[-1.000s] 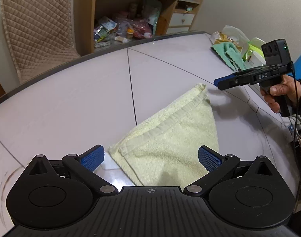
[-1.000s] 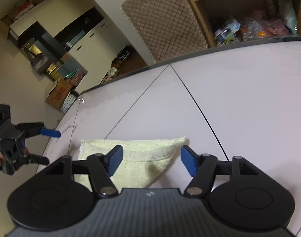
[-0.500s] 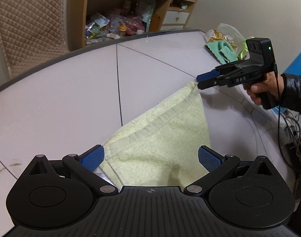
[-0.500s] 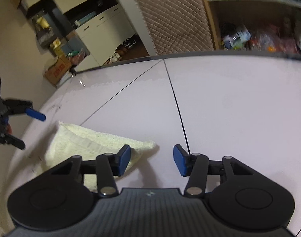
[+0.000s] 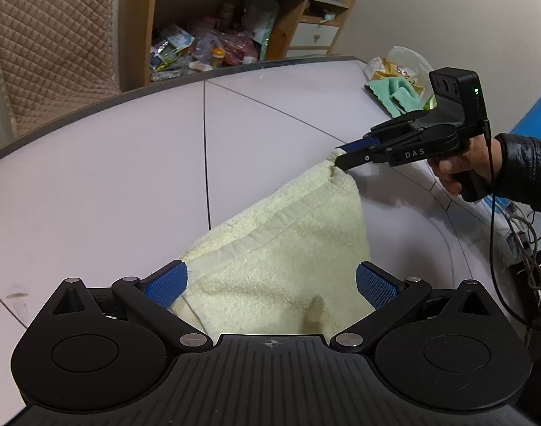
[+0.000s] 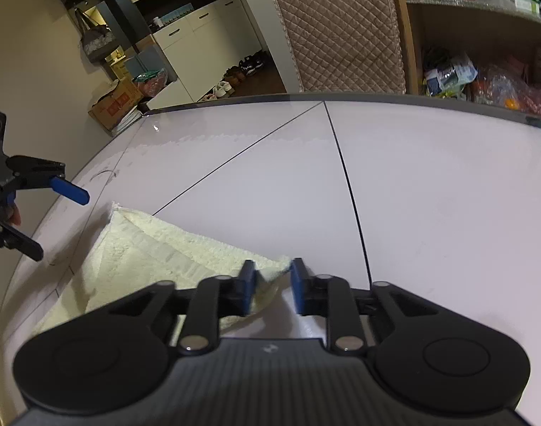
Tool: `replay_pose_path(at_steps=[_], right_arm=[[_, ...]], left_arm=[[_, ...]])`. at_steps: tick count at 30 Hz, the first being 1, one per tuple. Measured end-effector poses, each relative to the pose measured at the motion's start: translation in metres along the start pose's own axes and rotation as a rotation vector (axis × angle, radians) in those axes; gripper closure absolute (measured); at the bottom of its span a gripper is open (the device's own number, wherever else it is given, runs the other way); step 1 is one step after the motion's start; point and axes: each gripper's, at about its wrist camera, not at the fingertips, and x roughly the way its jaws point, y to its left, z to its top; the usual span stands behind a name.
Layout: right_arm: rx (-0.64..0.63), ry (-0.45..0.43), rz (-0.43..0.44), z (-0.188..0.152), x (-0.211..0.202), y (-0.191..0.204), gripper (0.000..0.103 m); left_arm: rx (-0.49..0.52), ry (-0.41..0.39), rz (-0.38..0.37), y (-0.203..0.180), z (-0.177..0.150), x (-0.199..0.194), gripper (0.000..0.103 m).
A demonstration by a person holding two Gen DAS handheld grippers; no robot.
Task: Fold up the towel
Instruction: 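Grasp the tip of the towel triangle with the right gripper, then fold the triangle tip over toward the other tip with the right gripper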
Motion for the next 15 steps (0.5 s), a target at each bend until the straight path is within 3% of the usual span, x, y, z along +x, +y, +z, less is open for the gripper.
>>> replay_pose_path(at_steps=[4,10,15], right_arm=[[0.022,-0.018,0.009,-0.001,-0.005,0.004,0.094],[-0.046,-0.101,0.028,0.005,-0.033,0.056,0.094],[-0.124,-0.105,0.064,0.004,-0.045,0.104,0.094]], left_arm=[[0.028,0.034,0.009,0.001,-0.004,0.003,0.0],[0.142,0.11,0.011,-0.003,-0.013,0.008,0.0],[0.217,0.12,-0.074,-0.006,-0.022,0.007,0.0]])
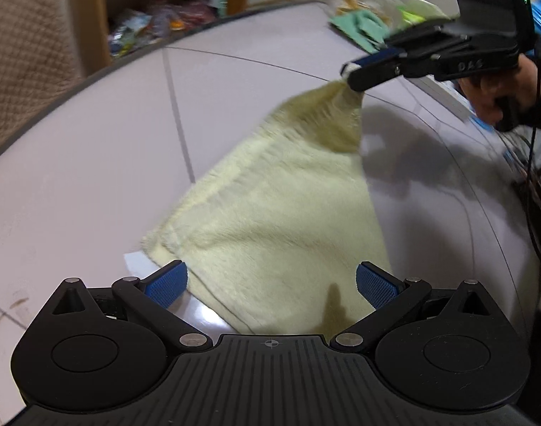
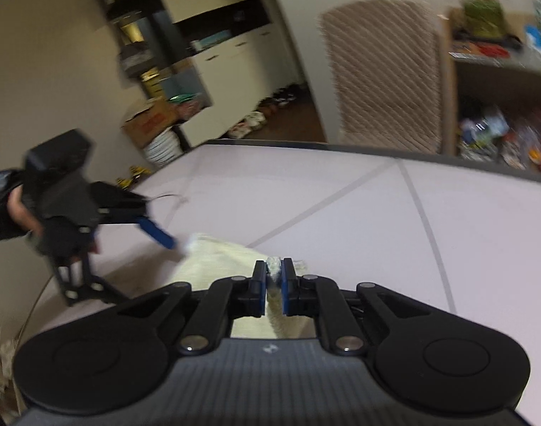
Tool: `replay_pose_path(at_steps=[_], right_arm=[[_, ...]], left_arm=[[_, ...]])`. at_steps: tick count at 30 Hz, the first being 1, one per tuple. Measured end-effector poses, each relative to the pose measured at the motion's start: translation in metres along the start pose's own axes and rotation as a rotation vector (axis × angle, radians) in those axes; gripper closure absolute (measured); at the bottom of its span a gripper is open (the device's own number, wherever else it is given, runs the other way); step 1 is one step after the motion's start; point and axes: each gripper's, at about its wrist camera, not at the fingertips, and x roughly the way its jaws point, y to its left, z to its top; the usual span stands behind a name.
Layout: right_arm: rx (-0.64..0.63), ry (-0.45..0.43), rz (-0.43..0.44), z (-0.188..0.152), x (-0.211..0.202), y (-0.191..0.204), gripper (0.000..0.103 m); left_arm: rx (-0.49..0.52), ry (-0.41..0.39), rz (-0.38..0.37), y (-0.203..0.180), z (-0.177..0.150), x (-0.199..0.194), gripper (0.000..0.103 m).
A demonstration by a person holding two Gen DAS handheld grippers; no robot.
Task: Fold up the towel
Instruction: 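Fold the triangle tip over toward the other tip with the right gripper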
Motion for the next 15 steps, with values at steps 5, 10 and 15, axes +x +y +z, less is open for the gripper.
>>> replay_pose_path(at_steps=[5,10,15], right_arm=[[-0.001,0.004,-0.006,0.001,-0.004,0.019,0.094],[0.019,0.006,-0.033,-0.003,-0.011,0.021,0.094],[0.052,-0.006,-0.044,-0.007,-0.016,0.023,0.094]], left_arm=[[0.06,-0.033,-0.109,0.001,-0.004,0.003,0.0],[0.103,-0.038,-0.187,0.008,0.004,0.022,0.0],[0.073,0.012,-0.165,0.025,0.012,0.039,0.0]])
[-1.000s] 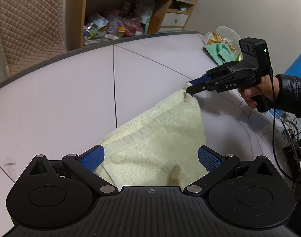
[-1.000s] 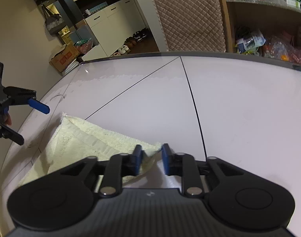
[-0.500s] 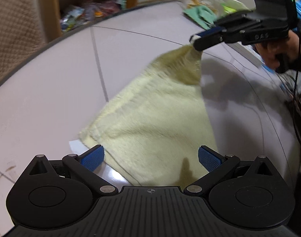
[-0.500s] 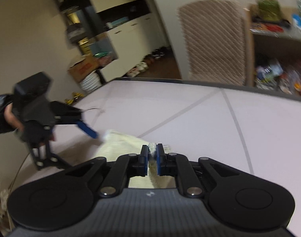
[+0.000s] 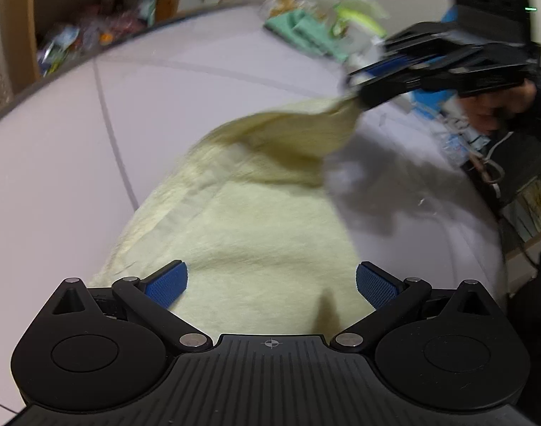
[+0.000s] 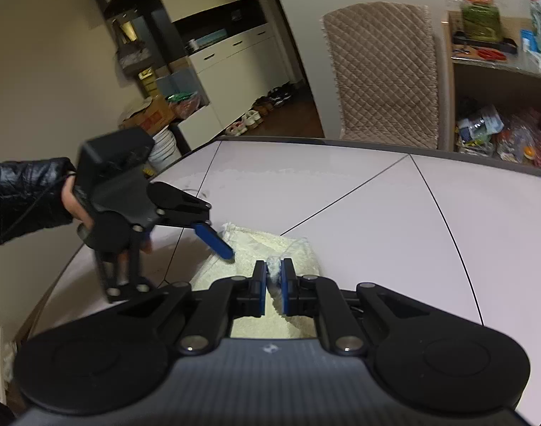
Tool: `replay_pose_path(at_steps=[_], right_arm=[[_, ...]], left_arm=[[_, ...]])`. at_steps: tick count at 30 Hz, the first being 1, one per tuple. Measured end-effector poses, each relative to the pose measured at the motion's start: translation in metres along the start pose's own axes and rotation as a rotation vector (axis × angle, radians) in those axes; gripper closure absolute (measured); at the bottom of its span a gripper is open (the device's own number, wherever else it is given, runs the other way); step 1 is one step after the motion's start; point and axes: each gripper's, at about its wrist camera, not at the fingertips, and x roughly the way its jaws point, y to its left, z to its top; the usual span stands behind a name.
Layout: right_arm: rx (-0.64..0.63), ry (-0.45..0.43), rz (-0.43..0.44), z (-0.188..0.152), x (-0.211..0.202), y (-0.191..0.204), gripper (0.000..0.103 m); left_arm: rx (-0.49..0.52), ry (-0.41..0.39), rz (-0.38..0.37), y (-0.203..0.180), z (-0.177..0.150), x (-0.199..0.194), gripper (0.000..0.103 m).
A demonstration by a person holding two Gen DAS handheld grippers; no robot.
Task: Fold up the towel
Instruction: 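Fold the triangle tip over toward the other tip with the right gripper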
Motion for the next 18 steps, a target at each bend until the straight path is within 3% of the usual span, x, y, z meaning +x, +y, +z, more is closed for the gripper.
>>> replay_pose_path(at_steps=[6,18], right_arm=[[0.035,-0.015,0.063,-0.003,-0.005,0.011,0.094],[-0.031,0.038,0.176,-0.008,0.009,0.065,0.094]], left_arm=[[-0.038,-0.028,-0.048,0.012,-0.003,-0.003,0.0],[-0.019,-0.071,0.056,0.005,-0.039,-0.065,0.0]])
